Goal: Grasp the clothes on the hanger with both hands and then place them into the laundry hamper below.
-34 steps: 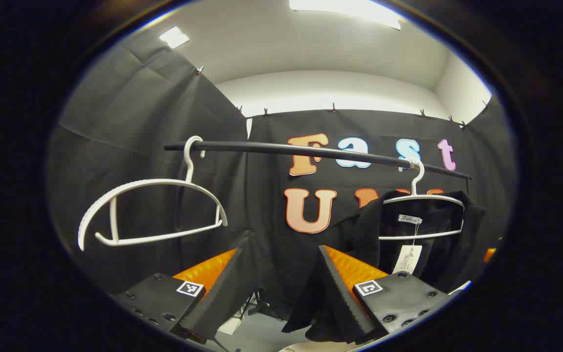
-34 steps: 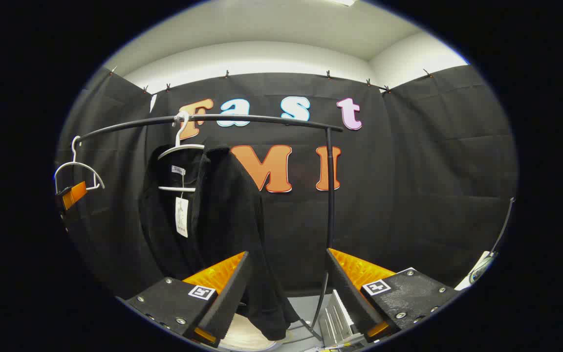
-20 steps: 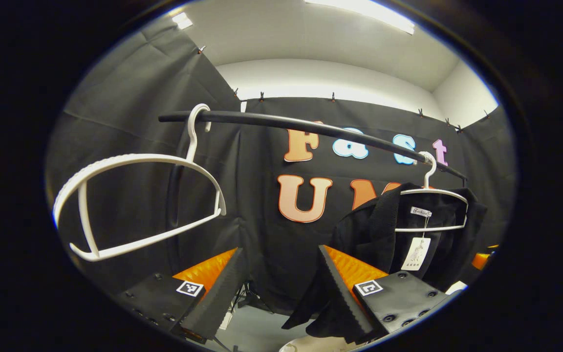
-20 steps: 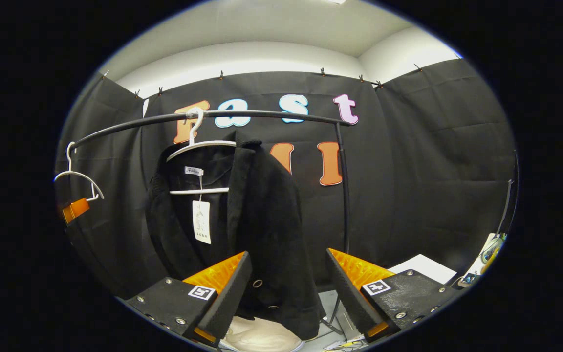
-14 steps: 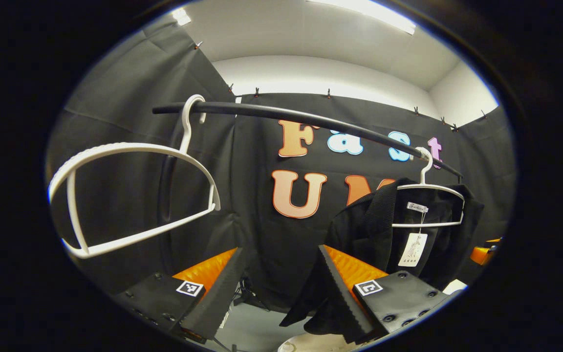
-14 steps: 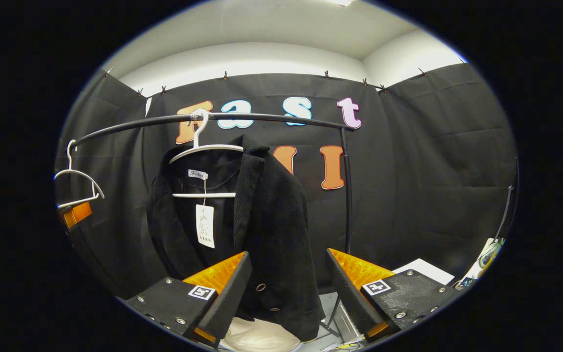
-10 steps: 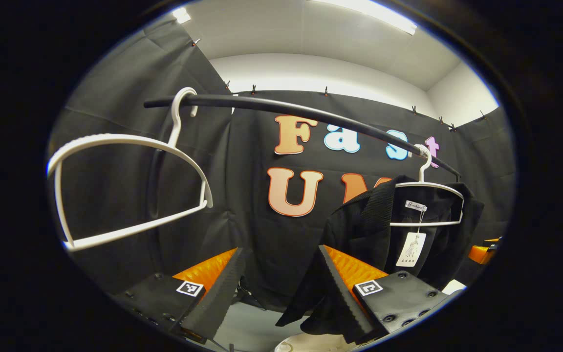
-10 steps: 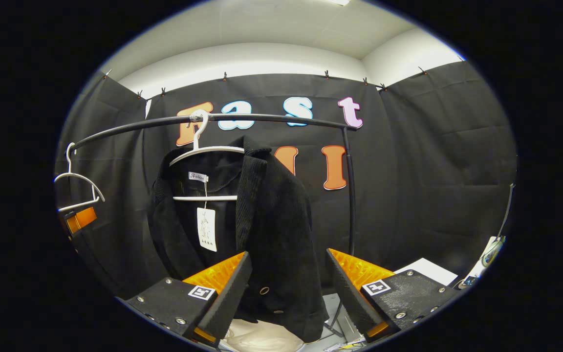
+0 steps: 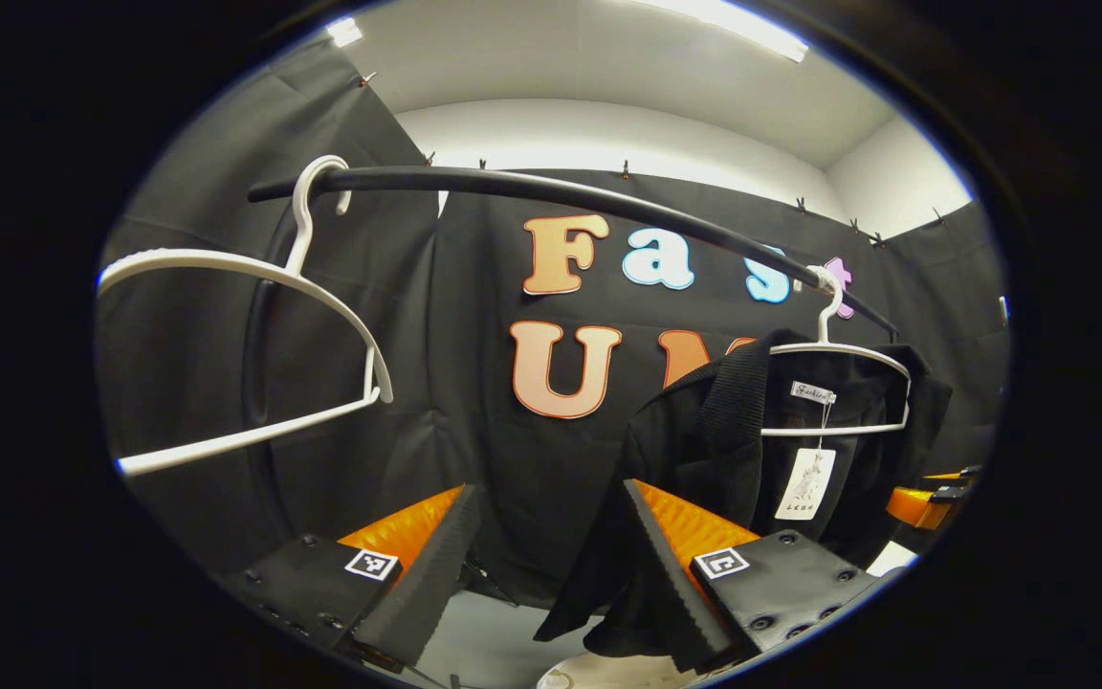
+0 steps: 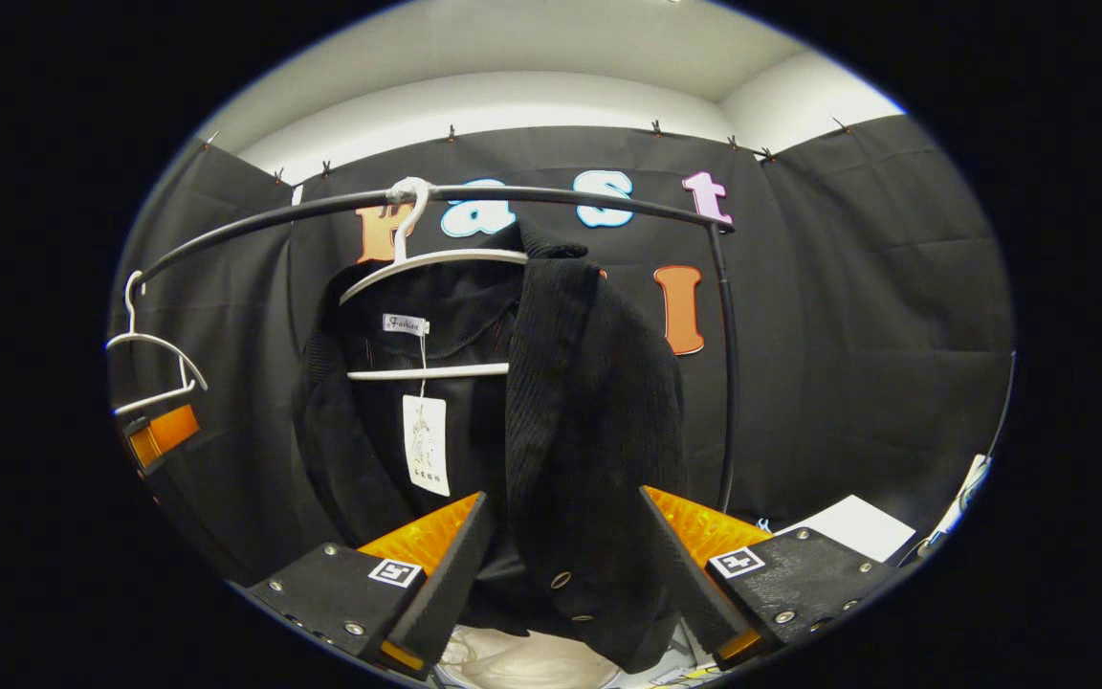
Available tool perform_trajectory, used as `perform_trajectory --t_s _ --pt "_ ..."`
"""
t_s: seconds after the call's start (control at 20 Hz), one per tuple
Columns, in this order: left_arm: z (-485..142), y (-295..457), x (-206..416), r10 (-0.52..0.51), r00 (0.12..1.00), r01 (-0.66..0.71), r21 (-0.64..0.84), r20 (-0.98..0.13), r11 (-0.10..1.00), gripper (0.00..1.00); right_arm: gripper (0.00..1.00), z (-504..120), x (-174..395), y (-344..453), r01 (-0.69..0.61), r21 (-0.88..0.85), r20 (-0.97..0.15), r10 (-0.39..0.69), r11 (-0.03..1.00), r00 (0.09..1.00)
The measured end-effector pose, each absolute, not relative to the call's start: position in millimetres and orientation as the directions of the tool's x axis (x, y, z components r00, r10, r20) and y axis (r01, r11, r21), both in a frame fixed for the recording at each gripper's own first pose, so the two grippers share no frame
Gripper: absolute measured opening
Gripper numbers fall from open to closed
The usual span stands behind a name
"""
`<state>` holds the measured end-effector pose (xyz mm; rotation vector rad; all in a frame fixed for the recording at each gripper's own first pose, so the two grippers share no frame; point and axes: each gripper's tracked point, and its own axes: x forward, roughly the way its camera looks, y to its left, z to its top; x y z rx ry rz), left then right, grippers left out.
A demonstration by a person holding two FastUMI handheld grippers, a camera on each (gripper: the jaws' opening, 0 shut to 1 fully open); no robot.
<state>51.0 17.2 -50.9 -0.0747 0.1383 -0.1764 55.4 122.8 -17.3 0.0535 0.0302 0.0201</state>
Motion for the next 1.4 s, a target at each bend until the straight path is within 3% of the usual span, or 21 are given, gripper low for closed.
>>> perform_trajectory --t_s 0.3,0.65,0.7,0.75,0.8,0.9,1.0,1.05,1.1,1.15,1.2,1.3,1.4 --pt "-55.2 23.8 50.5 -0.176 0.975 0.166 -0.085 -0.136 0.982 0.96 0.94 -32.4 79.4 101.2 0.058 0.034 -0.054 -0.056 0.998 0.997" --pt "-63.5 10.1 46.8 -0.224 0.963 0.210 -0.107 -0.150 0.972 0.96 0.94 -39.8 113.0 102.5 0.031 0.079 -0.077 -0.025 0.996 0.997" --pt "-64.6 5.6 46.9 -0.233 0.961 0.219 -0.109 -0.150 0.970 0.96 1.00 -39.9 119.1 104.4 0.023 0.080 -0.078 -0.016 0.997 0.997" --pt "-65.6 0.9 46.8 -0.244 0.958 0.229 -0.110 -0.151 0.967 0.96 0.89 -41.7 122.2 107.1 0.011 0.081 -0.079 -0.004 0.997 0.997" --pt "-66.8 -3.6 45.9 -0.253 0.955 0.238 -0.111 -0.153 0.965 0.96 0.89 -42.8 123.9 108.5 0.006 0.082 -0.081 0.001 0.997 0.997" --pt "-70.7 -15.1 45.5 -0.272 0.949 0.256 -0.115 -0.160 0.960 0.96 0.60 -45.1 125.6 110.1 -0.004 0.083 -0.081 0.011 0.997 0.997" --pt "-75.5 -29.3 45.6 -0.292 0.941 0.273 -0.128 -0.171 0.953 0.96 0.58 -44.4 125.8 107.9 -0.006 0.084 -0.078 0.012 0.996 0.997" --pt "-78.7 -37.9 46.3 -0.303 0.936 0.281 -0.135 -0.178 0.950 0.96 0.44 -44.7 125.3 108.1 -0.011 0.088 -0.080 0.018 0.996 0.997" --pt "-80.3 -45.8 47.1 -0.311 0.933 0.289 -0.138 -0.179 0.947 0.96 0.23 -44.6 123.9 108.9 -0.018 0.094 -0.079 0.026 0.995 0.997" --pt "-82.4 -53.2 48.1 -0.315 0.932 0.293 -0.138 -0.179 0.946 0.93 0.34 -44.4 123.1 109.8 -0.028 0.100 -0.081 0.036 0.995 0.996" --pt "-85.1 -61.1 48.2 -0.320 0.929 0.297 -0.139 -0.184 0.945 0.93 0.15 -45.3 122.3 110.4 -0.042 0.107 -0.086 0.051 0.993 0.995" --pt "-91.2 -76.2 47.7 -0.329 0.923 0.304 -0.146 -0.201 0.941 0.97 0.11 -45.6 120.5 110.7 -0.066 0.110 -0.092 0.076 0.992 0.993" --pt "-100.5 -94.7 50.4 -0.348 0.912 0.319 -0.157 -0.218 0.935 0.93 0.08 -43.8 119.2 106.6 -0.086 0.105 -0.097 0.096 0.991 0.991"
